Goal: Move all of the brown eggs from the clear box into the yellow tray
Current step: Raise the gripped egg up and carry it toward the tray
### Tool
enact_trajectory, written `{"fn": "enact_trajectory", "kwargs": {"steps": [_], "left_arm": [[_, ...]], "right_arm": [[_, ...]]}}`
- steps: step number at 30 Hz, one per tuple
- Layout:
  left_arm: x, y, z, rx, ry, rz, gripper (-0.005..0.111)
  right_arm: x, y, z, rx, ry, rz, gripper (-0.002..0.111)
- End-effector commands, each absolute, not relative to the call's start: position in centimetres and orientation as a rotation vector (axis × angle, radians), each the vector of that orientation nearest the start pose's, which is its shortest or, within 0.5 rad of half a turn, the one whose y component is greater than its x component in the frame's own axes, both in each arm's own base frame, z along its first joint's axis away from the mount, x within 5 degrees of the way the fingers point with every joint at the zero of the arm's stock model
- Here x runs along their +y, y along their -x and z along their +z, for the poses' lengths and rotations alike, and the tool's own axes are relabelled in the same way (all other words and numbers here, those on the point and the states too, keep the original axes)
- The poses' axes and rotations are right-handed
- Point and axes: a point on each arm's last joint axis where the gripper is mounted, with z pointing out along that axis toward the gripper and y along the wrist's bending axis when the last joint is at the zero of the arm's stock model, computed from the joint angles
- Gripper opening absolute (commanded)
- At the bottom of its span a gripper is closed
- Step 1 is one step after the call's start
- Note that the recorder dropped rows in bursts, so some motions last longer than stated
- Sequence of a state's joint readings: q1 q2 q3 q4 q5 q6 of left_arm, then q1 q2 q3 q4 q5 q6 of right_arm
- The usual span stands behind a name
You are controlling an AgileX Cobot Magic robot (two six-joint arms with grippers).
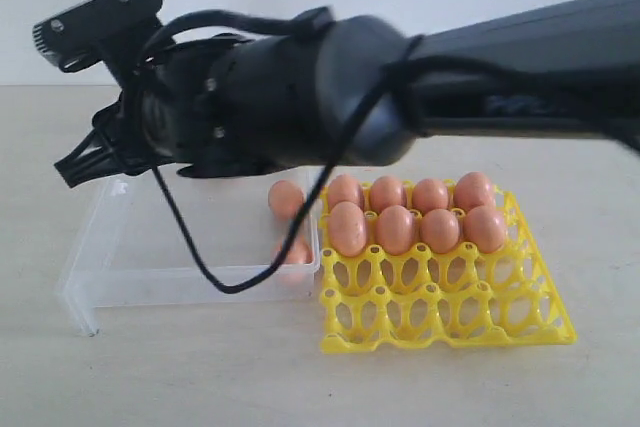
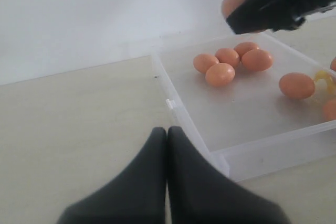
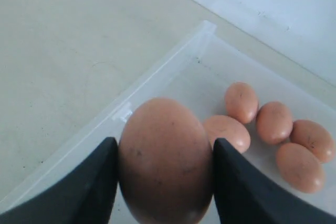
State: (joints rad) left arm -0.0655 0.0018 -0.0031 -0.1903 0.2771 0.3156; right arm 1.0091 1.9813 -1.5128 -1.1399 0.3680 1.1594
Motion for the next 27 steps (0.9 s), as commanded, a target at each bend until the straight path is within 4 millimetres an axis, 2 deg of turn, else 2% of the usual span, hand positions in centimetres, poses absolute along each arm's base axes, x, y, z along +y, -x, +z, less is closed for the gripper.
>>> {"fn": "enact_trajectory", "kwargs": {"steps": [1, 3, 5, 9, 12, 15, 19, 21, 23, 24, 25, 27], "left_arm": [[-0.9, -5.5, 19.0, 1.727, -0.199, -0.011, -0.004], [-0.9, -5.5, 19.0, 1.727, -0.199, -0.011, -0.004], [-0.9, -5.5, 19.0, 1.727, -0.199, -0.011, -0.004], [-0.9, -5.5, 19.0, 1.727, -0.199, -0.011, -0.004], [-0.9, -5.5, 19.0, 1.727, -0.199, -0.011, -0.004], [-0.9, -5.5, 19.0, 1.727, -0.199, -0.011, -0.004], [-0.9, -5.5, 19.0, 1.727, -0.199, -0.011, -0.004], [-0.9, -5.5, 19.0, 1.727, -0.199, -0.011, -0.004], [-0.9, -5.5, 19.0, 1.727, -0.199, -0.011, -0.004], [-0.9, -5.5, 19.0, 1.727, -0.199, -0.011, -0.004], [-0.9, -5.5, 19.0, 1.727, -0.199, -0.011, -0.004], [-0.9, -5.5, 19.0, 1.727, -0.199, -0.011, -0.004]], "right_arm": [[33.9, -24.5, 29.7, 1.775, 0.898, 0.447, 0.000], [31.9, -23.4, 31.4, 1.720, 0.911, 0.531, 0.000], [29.1, -23.2, 32.9, 1.688, 0.873, 0.580, 0.000], [22.8, -24.6, 34.2, 1.705, 0.700, 0.606, 0.000], [17.1, -26.0, 34.6, 1.711, 0.559, 0.534, 0.000], [11.6, -27.2, 34.6, 1.721, 0.490, 0.271, 0.000], [3.9, -28.8, 34.2, 1.815, 0.427, -0.297, 0.000], [0.8, -29.1, 33.6, 1.889, 0.275, -0.400, 0.000], [-2.0, -29.2, 33.0, 1.937, 0.032, -0.326, 0.000], [-2.9, -29.2, 32.7, 1.931, -0.086, -0.231, 0.000], [-4.0, -29.5, 32.2, 1.893, -0.209, -0.081, 0.000], [-5.1, -30.2, 31.1, 1.788, -0.319, 0.210, 0.000]]}}
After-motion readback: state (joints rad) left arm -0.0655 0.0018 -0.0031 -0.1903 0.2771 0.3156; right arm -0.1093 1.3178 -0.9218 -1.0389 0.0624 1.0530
